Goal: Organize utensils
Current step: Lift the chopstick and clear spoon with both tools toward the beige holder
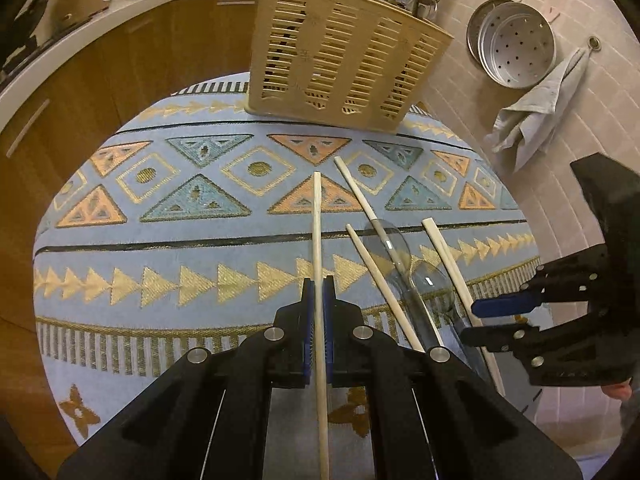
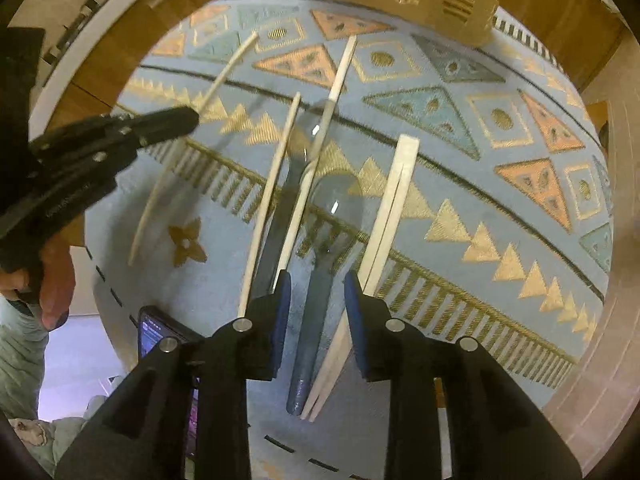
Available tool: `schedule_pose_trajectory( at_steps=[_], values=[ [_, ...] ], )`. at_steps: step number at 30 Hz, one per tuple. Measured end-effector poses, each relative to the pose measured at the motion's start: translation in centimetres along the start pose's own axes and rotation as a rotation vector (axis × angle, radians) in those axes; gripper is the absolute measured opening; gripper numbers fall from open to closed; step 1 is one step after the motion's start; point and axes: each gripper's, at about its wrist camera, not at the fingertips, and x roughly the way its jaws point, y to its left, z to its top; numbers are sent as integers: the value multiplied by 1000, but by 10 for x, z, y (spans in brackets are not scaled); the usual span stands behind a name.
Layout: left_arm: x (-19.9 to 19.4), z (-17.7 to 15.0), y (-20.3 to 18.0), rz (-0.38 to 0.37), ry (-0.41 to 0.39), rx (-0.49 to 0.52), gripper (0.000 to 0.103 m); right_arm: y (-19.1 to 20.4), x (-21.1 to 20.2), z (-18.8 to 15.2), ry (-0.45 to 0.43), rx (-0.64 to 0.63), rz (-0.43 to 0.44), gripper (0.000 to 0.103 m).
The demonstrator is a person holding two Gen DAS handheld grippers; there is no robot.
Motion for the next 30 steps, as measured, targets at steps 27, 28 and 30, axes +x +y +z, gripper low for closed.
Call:
schedule_pose_trajectory(
  at_steps=[27, 28, 30],
  values=[
    [-128, 113, -11, 36, -698, -45, 2, 2, -168, 48, -748, 35, -52, 10],
    [-128, 122, -12, 19, -719, -48, 2, -1, -176, 55, -793, 50, -82, 10],
    [-128, 143, -18, -44, -780, -41, 2, -10, -188, 69, -869, 80, -114, 10]
  ],
)
